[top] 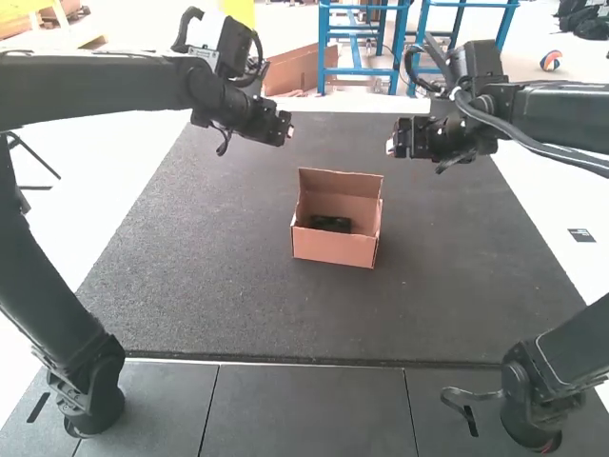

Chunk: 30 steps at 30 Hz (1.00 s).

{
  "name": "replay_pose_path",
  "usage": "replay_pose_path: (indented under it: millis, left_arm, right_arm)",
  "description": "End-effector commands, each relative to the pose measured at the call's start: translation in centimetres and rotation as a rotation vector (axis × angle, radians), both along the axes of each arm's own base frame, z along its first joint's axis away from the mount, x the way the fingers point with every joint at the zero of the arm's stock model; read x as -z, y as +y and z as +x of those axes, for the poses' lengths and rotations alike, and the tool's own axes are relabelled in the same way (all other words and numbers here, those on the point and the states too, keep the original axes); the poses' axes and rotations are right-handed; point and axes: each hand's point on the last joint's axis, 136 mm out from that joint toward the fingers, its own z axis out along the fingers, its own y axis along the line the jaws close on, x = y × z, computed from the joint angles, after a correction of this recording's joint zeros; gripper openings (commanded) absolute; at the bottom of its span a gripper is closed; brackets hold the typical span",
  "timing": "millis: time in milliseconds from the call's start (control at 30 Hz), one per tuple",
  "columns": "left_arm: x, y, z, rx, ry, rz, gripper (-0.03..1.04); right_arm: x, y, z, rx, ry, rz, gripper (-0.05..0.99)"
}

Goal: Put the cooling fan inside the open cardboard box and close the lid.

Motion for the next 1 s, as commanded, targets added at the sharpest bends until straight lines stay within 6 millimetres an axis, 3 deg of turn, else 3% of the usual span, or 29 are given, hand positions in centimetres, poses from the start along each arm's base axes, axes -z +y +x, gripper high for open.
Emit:
replay_pose_path:
  millis: [0,167,300,567,967]
  left_arm:
    - [-1.8,-1.6,0.7,0.025,-0.047,-0.006,0.97]
    - [-0.9,-3.2,1.5,0.048,-0.035,0.000,0.97]
    - [0.1,-3.9,2.1,0.055,-0.020,0.013,0.97]
    - [3.8,-3.7,2.5,0.071,0.032,0.076,0.97]
    - [8.0,-3.2,0.9,0.089,0.134,0.140,0.97]
  right_arm:
    - [-1.1,-4.5,0.8,0.125,-0.058,-0.106,0.92]
    - [-0.7,-8.1,1.1,0.203,-0.040,-0.102,0.92]
    - [-0.8,-8.8,1.0,0.216,-0.030,-0.041,0.92]
    - [1.0,-7.9,-0.4,0.150,0.060,-0.005,0.92]
    - [2.3,-7.0,-1.3,0.084,0.103,-0.002,0.92]
